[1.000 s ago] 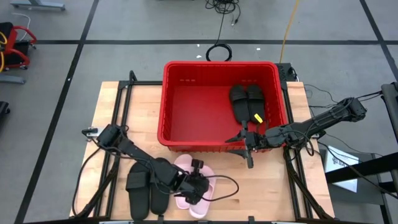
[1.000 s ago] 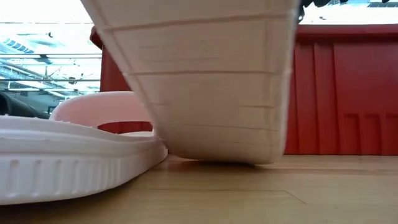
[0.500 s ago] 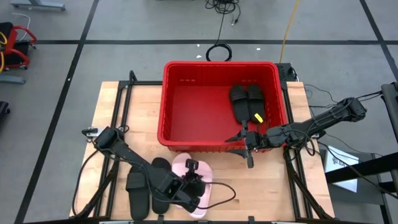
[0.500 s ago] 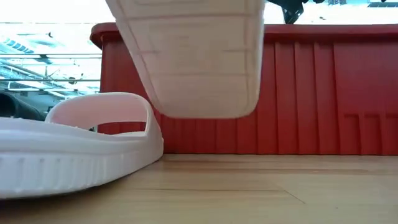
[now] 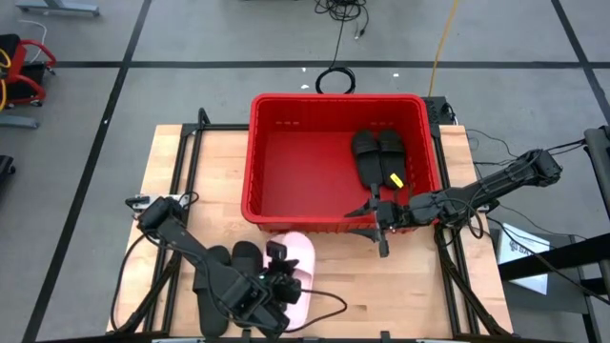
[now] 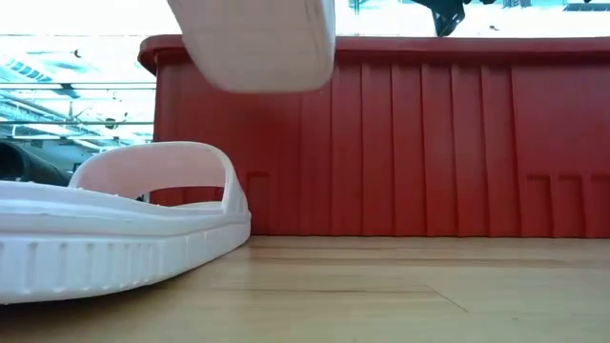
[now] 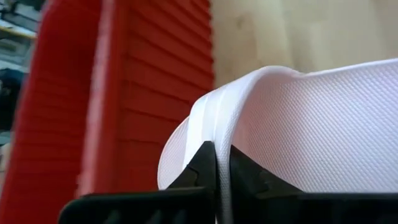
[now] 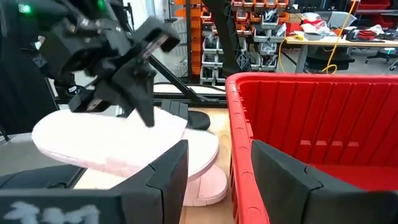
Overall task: Pick and place slides into bin
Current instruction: Put the pink slide into the red bin
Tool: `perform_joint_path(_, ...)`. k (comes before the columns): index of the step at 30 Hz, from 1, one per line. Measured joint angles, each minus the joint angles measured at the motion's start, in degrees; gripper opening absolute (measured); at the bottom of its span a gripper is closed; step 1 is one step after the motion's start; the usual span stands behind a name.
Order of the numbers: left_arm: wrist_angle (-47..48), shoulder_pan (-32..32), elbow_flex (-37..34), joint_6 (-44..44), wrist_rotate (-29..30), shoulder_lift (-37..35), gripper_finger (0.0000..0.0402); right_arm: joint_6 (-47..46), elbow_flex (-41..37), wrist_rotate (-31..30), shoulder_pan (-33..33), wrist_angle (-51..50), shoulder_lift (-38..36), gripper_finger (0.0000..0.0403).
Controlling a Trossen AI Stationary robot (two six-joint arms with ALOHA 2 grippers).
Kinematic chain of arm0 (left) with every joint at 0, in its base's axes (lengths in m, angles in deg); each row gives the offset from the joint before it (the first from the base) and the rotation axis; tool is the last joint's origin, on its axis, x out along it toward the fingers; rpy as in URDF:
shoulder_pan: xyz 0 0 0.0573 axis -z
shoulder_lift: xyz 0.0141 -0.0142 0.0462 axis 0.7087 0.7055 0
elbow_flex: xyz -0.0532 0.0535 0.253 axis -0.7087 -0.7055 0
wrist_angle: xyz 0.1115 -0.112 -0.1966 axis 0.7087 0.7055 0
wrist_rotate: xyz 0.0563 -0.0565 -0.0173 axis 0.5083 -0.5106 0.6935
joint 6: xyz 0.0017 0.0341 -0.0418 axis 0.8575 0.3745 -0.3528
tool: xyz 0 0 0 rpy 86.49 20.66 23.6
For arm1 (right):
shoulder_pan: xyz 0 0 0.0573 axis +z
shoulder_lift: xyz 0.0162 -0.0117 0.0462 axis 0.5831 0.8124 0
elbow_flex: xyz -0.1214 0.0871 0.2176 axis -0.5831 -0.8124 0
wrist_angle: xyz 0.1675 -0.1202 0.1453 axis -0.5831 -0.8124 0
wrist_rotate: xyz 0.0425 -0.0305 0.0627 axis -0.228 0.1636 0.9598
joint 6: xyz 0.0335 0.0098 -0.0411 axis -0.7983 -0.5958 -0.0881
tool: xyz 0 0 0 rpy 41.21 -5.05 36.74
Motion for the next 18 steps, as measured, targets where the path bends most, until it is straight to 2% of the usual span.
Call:
perform_joint_path(4,3.72,-0.93,1.94,-0.56,1.69,-0.41,0.0008,0.71,0.00,-0.04,0.49,1.35,0.00,0.0164)
perform_joint_path(7,5.07,-2.28,2.94,2.20,4.04,-0.66,0.0003,2.31,0.00,-0.55,1.60,2.59,0.00,0.0164)
perform_joint_path(14,4.10,-6.87,3.49,5.20,2.18,-4.99,0.0015,9.04,1.38,-11.60,6.46,2.18,0.51,0.0164)
perform_joint_path(18,3.30,-8.76,3.51,7.96,0.43,-6.74,0.0005,13.46,2.26,-18.28,8.74,1.99,1.95,0.0164)
